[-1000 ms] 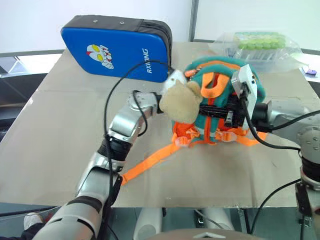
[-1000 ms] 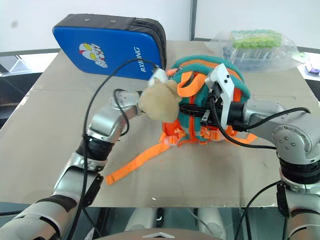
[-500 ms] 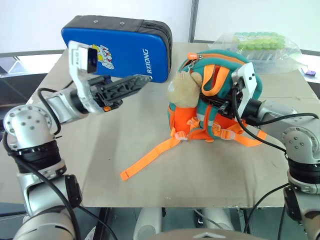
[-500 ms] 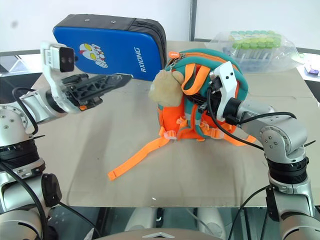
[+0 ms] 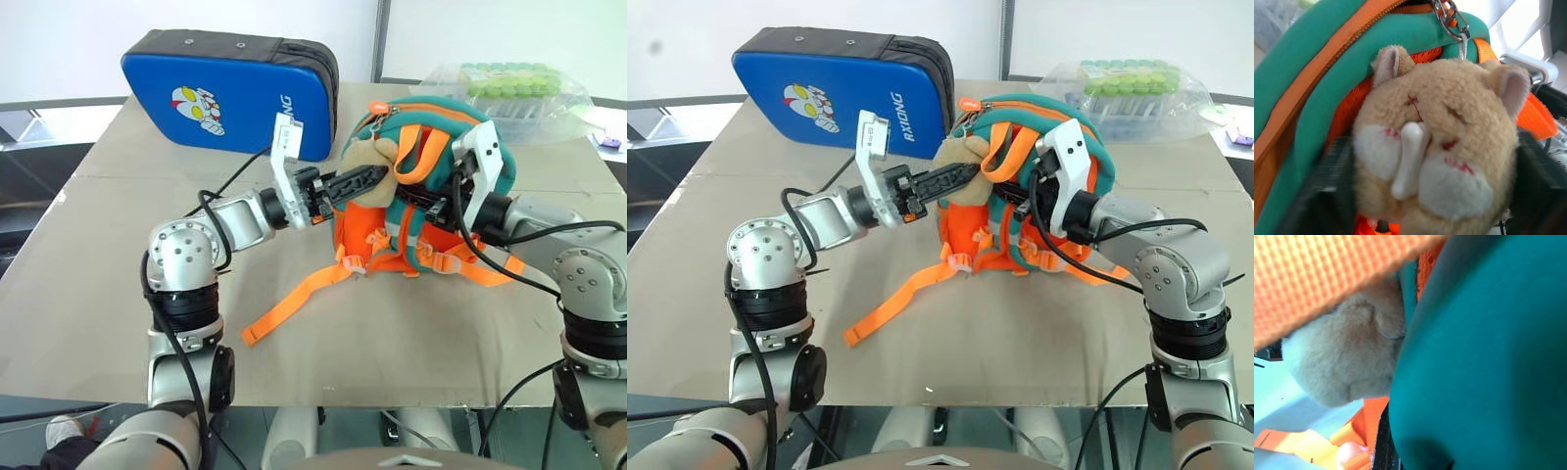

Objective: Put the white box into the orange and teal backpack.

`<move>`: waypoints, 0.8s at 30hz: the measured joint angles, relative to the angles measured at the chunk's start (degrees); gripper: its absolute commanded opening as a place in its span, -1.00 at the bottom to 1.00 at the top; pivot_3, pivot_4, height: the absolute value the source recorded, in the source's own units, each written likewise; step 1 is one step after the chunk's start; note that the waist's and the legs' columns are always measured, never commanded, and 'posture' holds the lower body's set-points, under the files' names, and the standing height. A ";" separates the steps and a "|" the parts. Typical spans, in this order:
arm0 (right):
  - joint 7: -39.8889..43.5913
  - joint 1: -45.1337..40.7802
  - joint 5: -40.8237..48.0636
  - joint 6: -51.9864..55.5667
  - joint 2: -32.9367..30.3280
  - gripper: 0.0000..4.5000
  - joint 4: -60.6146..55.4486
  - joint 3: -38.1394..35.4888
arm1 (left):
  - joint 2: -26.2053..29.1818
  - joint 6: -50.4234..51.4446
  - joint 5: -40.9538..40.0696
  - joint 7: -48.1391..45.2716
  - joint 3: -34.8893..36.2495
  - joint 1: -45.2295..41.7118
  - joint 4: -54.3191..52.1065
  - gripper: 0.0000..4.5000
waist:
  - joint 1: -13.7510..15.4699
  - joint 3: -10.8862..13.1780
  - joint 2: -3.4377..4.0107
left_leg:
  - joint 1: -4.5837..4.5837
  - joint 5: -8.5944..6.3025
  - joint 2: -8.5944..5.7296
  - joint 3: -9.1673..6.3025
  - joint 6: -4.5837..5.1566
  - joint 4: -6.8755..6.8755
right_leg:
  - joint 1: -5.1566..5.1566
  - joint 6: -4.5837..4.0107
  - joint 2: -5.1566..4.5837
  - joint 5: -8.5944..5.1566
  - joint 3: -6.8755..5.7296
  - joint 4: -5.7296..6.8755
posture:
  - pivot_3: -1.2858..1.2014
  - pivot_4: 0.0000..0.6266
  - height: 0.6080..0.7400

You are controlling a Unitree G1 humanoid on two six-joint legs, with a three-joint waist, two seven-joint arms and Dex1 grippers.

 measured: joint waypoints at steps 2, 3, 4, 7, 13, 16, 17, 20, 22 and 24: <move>-1.43 -0.02 0.19 0.03 1.33 -1.00 0.02 -0.84 | 0.87 -0.13 -1.00 -0.97 0.90 0.00 0.02 -0.41 | -0.05 0.00 0.00 | -0.02 0.00 0.01 -0.01 0.00 -0.02 | -0.04 0.00 0.02 0.00 0.00 0.01 | 0.03 -0.52 1.00; -2.87 -0.05 0.31 0.00 2.49 -1.00 0.10 -1.91 | 1.86 -0.07 -2.77 -1.88 2.48 0.02 0.11 -0.53 | -0.08 0.01 0.01 | -0.03 0.00 0.02 0.00 0.00 -0.03 | -0.06 0.00 0.02 0.00 0.00 0.02 | 0.03 -0.52 1.00; -3.81 -0.14 0.55 -0.03 3.06 -1.00 0.30 -2.62 | 2.63 0.05 -4.19 -2.14 3.55 0.02 0.30 -0.59 | -0.07 0.01 0.01 | -0.03 0.00 0.02 0.00 0.00 -0.03 | -0.06 0.00 0.02 0.00 0.00 0.01 | 0.03 -0.52 1.00; -8.93 -2.04 2.12 -0.56 7.37 -1.00 3.07 -7.37 | 4.28 0.57 -13.18 0.45 10.44 0.27 4.92 -0.60 | -0.15 0.01 0.02 | -0.02 0.00 0.03 0.00 0.00 0.00 | -0.07 0.00 0.01 0.00 0.02 0.05 | 0.03 -0.52 1.00; -17.45 -5.04 2.34 -2.45 11.33 -1.00 6.73 -11.31 | 7.24 1.11 -22.16 6.32 14.28 8.40 8.43 -0.62 | 0.01 0.01 0.01 | -0.09 0.00 0.02 0.01 0.00 -0.06 | -0.08 0.00 -0.03 0.00 -0.01 -0.10 | 0.03 -0.52 1.00; -21.22 -5.67 3.01 -3.04 12.11 -1.00 8.37 -13.61 | 8.15 0.75 -20.45 6.86 14.22 17.19 7.78 -0.62 | -0.05 0.00 0.03 | -0.05 0.00 0.00 0.09 0.00 -0.15 | -0.11 0.00 -0.06 0.00 0.11 -0.11 | 0.03 -0.52 1.00; -22.01 -5.86 3.00 -3.32 12.11 -1.00 8.58 -13.63 | 8.07 0.38 -19.02 6.99 13.64 19.65 7.77 -0.62 | -0.05 0.00 0.03 | -0.04 0.00 0.00 0.13 0.00 -0.15 | -0.12 -0.01 -0.06 0.00 0.10 -0.10 | 0.03 -0.52 1.00; -23.91 -6.08 3.01 -3.75 12.34 -1.00 9.66 -13.63 | 6.26 -1.83 -14.95 7.58 11.17 23.33 6.83 -0.63 | 0.62 -0.01 0.01 | -0.04 0.00 0.00 0.01 0.00 -0.13 | -0.08 -0.03 -0.06 0.01 -0.04 -0.05 | 0.03 -0.52 1.00; -25.22 -6.20 3.01 -3.92 12.37 -1.00 9.94 -13.63 | 4.80 -4.79 -11.26 8.56 9.89 24.54 5.17 -0.63 | 0.67 -0.03 0.01 | 0.00 0.00 -0.01 0.03 0.00 -0.12 | -0.05 -0.03 -0.06 0.01 -0.01 -0.05 | 0.03 -0.52 1.00; -26.04 -6.20 3.06 -4.11 12.36 -1.00 9.94 -13.63 | 2.69 -8.37 -7.09 9.71 8.17 24.88 5.11 -0.63 | 0.69 -0.08 0.04 | 0.04 0.00 -0.03 0.05 0.00 -0.12 | -0.01 -0.04 -0.07 0.01 0.01 -0.06 | 0.03 -0.52 1.00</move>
